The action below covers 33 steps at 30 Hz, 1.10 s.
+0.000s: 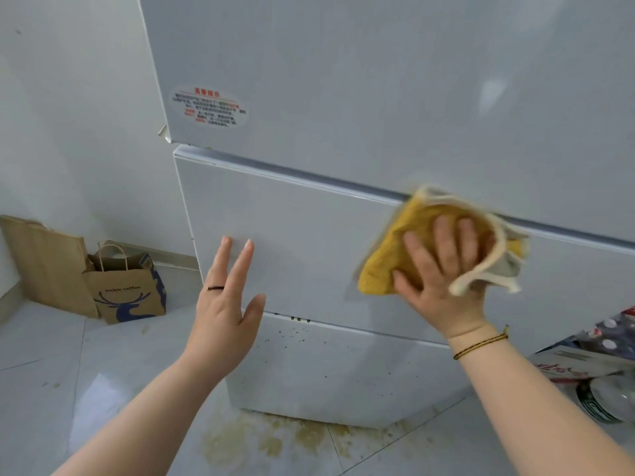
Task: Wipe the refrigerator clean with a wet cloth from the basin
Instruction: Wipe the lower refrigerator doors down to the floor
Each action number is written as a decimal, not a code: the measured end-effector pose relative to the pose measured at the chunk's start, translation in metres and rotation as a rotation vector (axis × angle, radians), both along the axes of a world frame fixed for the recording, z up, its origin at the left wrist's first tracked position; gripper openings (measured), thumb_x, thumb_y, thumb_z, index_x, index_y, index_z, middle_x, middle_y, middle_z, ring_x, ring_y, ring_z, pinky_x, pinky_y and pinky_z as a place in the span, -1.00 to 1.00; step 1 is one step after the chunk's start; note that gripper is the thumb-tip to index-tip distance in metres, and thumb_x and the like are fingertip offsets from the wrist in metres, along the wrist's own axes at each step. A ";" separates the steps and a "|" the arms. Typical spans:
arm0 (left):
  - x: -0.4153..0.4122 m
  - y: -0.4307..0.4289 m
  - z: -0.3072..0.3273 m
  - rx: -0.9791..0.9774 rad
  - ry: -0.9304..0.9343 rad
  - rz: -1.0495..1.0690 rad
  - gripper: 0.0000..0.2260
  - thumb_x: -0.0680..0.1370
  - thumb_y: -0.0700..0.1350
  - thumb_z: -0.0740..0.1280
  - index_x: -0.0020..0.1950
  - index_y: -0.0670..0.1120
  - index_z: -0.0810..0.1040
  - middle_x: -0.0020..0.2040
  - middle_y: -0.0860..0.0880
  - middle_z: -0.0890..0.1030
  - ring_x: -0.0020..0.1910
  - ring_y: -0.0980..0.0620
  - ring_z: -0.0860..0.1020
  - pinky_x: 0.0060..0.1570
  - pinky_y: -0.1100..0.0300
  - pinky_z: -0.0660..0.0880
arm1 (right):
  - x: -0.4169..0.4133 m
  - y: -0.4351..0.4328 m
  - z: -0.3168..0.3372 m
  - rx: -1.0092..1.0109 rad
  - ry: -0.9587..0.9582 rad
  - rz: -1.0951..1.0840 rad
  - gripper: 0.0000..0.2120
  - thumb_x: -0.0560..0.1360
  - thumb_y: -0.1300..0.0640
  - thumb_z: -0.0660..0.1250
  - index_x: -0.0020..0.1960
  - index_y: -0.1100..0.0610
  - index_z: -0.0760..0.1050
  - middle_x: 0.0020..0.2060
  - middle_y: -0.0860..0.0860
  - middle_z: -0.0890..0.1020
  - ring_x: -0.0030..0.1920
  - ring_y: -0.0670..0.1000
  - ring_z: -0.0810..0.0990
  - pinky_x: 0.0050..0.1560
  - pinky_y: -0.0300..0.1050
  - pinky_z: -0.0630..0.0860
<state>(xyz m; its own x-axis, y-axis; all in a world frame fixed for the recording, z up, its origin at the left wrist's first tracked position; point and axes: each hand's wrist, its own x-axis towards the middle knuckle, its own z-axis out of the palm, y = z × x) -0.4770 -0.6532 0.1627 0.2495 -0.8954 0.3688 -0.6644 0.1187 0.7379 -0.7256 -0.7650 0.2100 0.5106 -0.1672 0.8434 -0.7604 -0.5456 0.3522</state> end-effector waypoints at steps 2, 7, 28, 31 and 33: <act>0.000 0.000 0.000 -0.037 -0.146 0.043 -0.44 0.46 -0.07 0.18 0.43 0.09 0.09 0.46 -0.05 0.05 0.44 -0.07 0.07 0.27 0.00 0.10 | -0.002 -0.006 -0.010 -0.032 -0.176 -0.185 -0.51 0.56 -0.16 -0.02 0.43 -0.02 0.09 0.51 -0.03 -0.15 0.51 0.03 -0.17 0.47 0.05 -0.21; -0.026 0.000 0.005 -0.183 -0.403 -0.096 -0.41 0.47 -0.06 0.11 0.48 0.12 0.01 0.43 -0.13 0.11 0.42 -0.08 -0.02 0.40 0.00 0.07 | 0.018 0.014 -0.077 0.162 -0.592 -0.335 -0.41 0.58 -0.16 -0.10 0.51 0.00 -0.21 0.50 -0.06 -0.25 0.50 0.10 -0.15 0.46 0.04 -0.17; -0.342 -0.075 0.034 -0.424 -0.691 -0.141 -0.58 0.60 0.06 -0.07 0.47 0.08 0.04 0.51 0.12 -0.15 0.50 0.08 -0.11 0.46 0.11 -0.11 | -0.190 0.009 -0.064 0.880 -1.457 0.169 -0.55 0.45 -0.14 -0.03 0.32 -0.25 0.00 0.44 0.00 0.21 0.43 0.01 0.21 0.39 0.15 0.26; -0.359 -0.080 0.025 -0.372 -0.769 -0.013 -0.53 0.59 0.11 -0.07 0.49 0.10 -0.07 0.51 0.08 -0.20 0.49 0.03 -0.17 0.46 0.09 -0.18 | -0.212 0.016 -0.081 1.139 -1.359 0.262 -0.53 0.39 -0.21 -0.03 0.29 -0.31 -0.01 0.43 -0.03 0.24 0.42 -0.04 0.24 0.39 0.06 0.28; -0.360 -0.081 0.022 -0.361 -0.821 0.033 -0.52 0.59 0.12 -0.08 0.49 0.10 -0.09 0.51 0.08 -0.22 0.49 0.02 -0.19 0.46 0.10 -0.20 | -0.224 0.020 -0.090 1.265 -1.318 0.287 -0.54 0.38 -0.21 -0.03 0.25 -0.34 -0.04 0.43 -0.10 0.20 0.42 -0.10 0.19 0.42 0.01 0.23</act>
